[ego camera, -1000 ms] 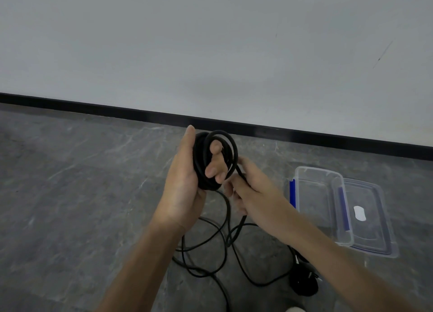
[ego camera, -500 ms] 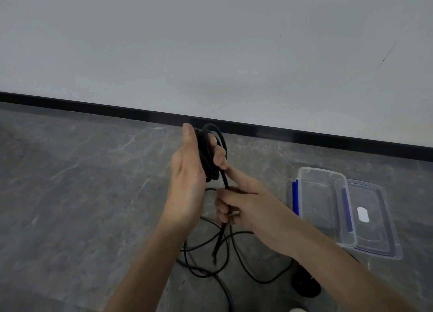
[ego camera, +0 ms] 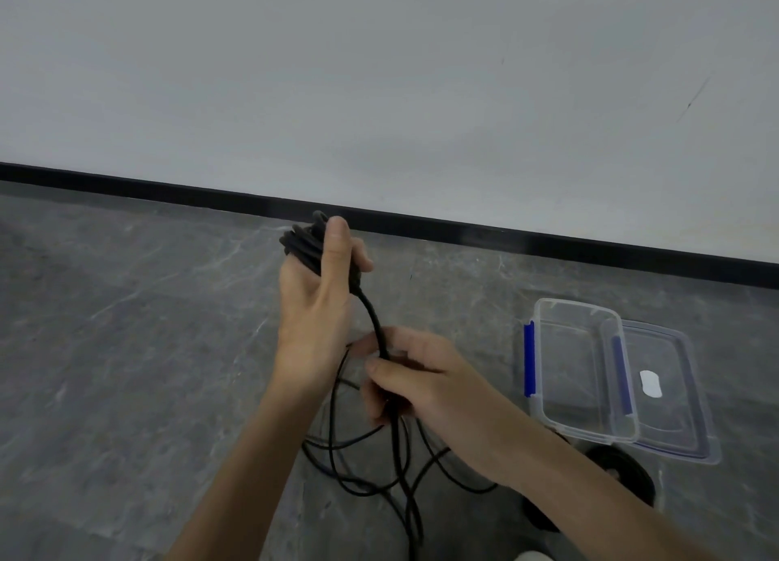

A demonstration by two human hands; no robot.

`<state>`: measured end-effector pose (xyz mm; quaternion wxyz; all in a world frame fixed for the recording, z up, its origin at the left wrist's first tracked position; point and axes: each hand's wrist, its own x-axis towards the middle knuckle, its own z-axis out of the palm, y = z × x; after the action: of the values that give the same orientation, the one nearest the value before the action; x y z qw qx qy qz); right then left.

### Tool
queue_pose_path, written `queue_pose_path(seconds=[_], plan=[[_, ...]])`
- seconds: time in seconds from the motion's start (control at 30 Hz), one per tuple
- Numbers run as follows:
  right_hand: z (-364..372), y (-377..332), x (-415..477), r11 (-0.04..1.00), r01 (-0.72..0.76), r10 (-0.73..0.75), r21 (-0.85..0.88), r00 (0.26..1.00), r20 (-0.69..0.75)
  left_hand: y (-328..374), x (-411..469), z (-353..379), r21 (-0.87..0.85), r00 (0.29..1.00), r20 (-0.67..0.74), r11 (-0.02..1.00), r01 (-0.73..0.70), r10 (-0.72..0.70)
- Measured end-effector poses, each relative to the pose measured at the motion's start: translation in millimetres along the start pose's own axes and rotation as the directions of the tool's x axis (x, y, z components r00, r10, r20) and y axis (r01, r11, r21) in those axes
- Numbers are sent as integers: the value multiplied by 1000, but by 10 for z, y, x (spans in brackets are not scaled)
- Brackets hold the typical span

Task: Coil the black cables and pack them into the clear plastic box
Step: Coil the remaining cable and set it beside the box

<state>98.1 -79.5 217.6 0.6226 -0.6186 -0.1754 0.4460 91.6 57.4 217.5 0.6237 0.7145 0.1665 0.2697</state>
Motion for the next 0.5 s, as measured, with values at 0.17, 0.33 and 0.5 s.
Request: queue_pose_path(seconds=[0.17,0.33,0.5], plan=[[45,-9,-41,995,-47,39,84,994,100,-35,30,-32,15,999,-5,999,-44,44],[21,33,-18,954,117,-134,-276,990,-41,-90,49,-93,118,997,74,993,-22,13],[-78,-10,-46,716,268,-358,-645,934,-10,-108,10,-95,372,942,289,927,56,-173]])
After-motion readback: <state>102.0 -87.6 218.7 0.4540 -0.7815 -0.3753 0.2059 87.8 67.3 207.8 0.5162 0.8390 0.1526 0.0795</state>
